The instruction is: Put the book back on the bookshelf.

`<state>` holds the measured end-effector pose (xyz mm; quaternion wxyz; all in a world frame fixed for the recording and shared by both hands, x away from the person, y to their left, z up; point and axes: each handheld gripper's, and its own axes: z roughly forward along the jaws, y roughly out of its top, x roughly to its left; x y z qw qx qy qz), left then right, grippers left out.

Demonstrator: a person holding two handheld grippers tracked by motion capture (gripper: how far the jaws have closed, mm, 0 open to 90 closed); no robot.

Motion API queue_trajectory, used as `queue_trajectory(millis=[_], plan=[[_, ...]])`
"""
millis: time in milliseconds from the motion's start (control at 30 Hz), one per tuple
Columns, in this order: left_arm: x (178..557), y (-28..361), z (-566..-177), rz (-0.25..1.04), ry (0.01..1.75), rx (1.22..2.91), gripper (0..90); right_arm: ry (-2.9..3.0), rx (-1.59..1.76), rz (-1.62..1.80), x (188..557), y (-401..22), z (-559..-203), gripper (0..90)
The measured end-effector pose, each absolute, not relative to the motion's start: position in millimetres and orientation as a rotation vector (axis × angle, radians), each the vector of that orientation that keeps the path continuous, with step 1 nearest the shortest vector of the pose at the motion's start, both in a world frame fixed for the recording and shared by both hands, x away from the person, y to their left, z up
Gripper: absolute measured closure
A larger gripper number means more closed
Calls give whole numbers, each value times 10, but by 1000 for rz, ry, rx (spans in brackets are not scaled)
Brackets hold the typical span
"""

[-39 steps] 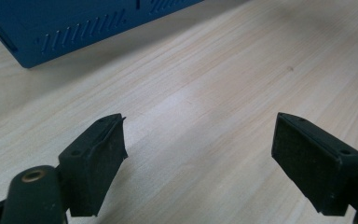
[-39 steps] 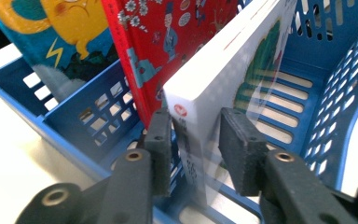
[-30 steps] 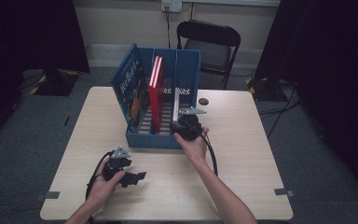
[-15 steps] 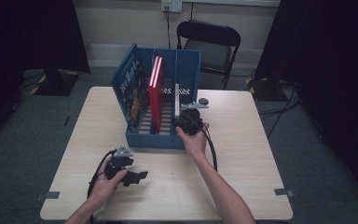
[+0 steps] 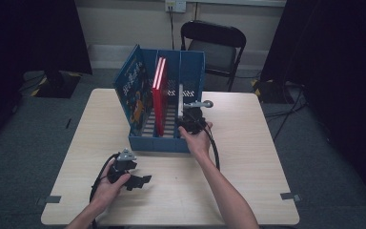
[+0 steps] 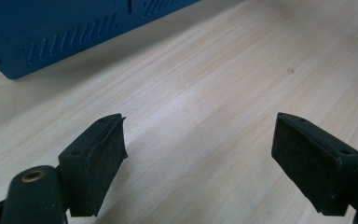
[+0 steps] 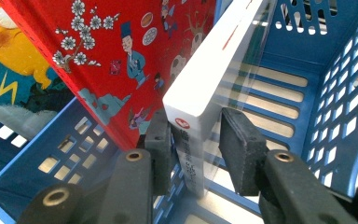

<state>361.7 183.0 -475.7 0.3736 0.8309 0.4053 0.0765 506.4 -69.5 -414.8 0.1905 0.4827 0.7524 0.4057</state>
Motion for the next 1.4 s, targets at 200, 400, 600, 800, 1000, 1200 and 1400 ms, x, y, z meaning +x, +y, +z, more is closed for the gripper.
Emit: queue_trajectory(millis=[200, 400, 600, 800, 1000, 1200, 1400], plan=[[3610, 1869, -4745, 198, 1047, 2115, 172, 2134, 1356, 1118, 5105, -697, -4127, 658], [3610, 1881, -4741, 200, 1048, 2113, 171, 2148, 1348, 1131, 5115, -722, -4130, 647], [3602, 1880, -4734, 202, 1045, 2109, 172, 2149, 1347, 1193, 5093, -765, -4122, 576], [3593, 1900, -4717, 209, 1046, 2099, 171, 2137, 1321, 1207, 4993, -813, -4076, 518], [3639, 1916, -4735, 198, 1058, 2088, 171, 2136, 1271, 1258, 4874, -908, -3940, 434], [3660, 1942, -4732, 221, 1076, 2081, 171, 2140, 1236, 1297, 4757, -1028, -3893, 376], [3641, 1962, -4722, 234, 1053, 2085, 168, 2106, 1206, 1299, 4626, -1169, -3846, 370]])
